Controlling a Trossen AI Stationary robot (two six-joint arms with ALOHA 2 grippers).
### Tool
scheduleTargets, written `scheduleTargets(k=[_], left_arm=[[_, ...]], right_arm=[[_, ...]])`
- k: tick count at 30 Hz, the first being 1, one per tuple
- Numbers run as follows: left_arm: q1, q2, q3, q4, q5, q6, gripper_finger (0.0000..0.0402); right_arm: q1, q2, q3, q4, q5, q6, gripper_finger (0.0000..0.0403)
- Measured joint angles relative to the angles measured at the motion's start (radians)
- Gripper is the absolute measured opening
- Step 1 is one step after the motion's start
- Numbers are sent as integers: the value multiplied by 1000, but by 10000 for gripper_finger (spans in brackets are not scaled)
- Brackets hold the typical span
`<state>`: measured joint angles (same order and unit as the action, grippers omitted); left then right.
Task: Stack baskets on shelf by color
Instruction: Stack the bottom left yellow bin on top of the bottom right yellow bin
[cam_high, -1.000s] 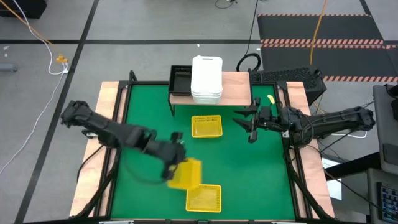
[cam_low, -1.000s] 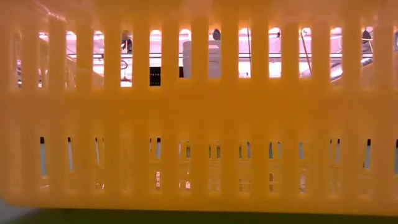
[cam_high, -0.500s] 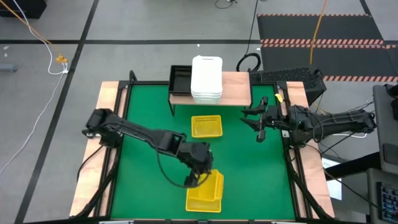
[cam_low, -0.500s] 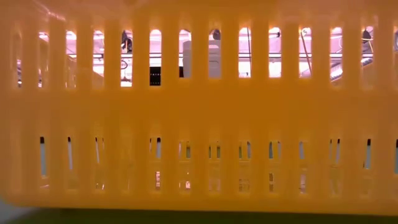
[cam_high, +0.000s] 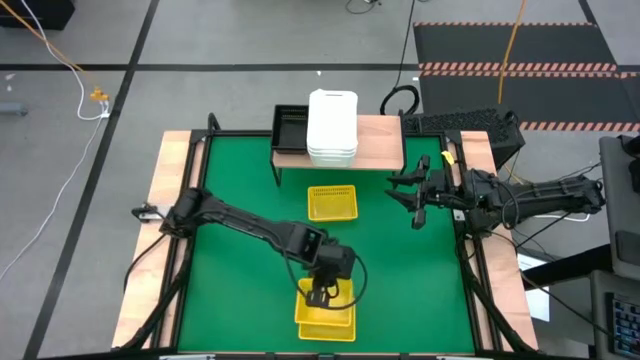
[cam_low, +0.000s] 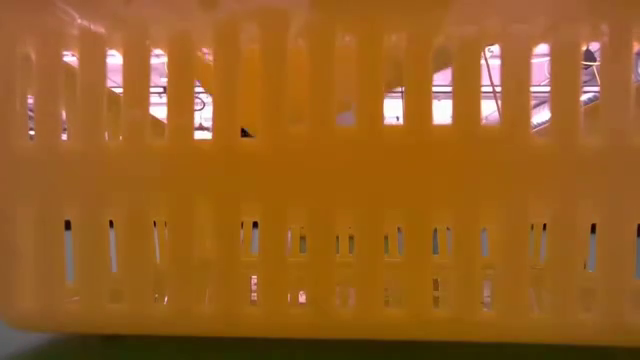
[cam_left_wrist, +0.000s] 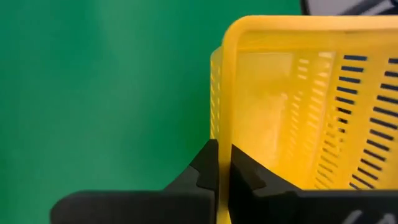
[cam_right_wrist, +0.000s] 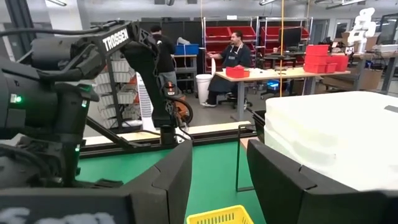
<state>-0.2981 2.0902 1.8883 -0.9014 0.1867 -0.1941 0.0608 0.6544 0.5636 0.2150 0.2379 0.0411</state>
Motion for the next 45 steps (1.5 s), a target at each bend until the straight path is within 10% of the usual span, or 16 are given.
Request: scheduleTargets(k=[20, 45], left_arm=[[-47, 31, -2, 41, 97, -36, 101], [-45, 15, -3, 88, 108, 159, 70]], right_arm=[[0, 3, 0, 11, 0, 5, 148], [0, 8, 0, 3, -2, 0, 148]])
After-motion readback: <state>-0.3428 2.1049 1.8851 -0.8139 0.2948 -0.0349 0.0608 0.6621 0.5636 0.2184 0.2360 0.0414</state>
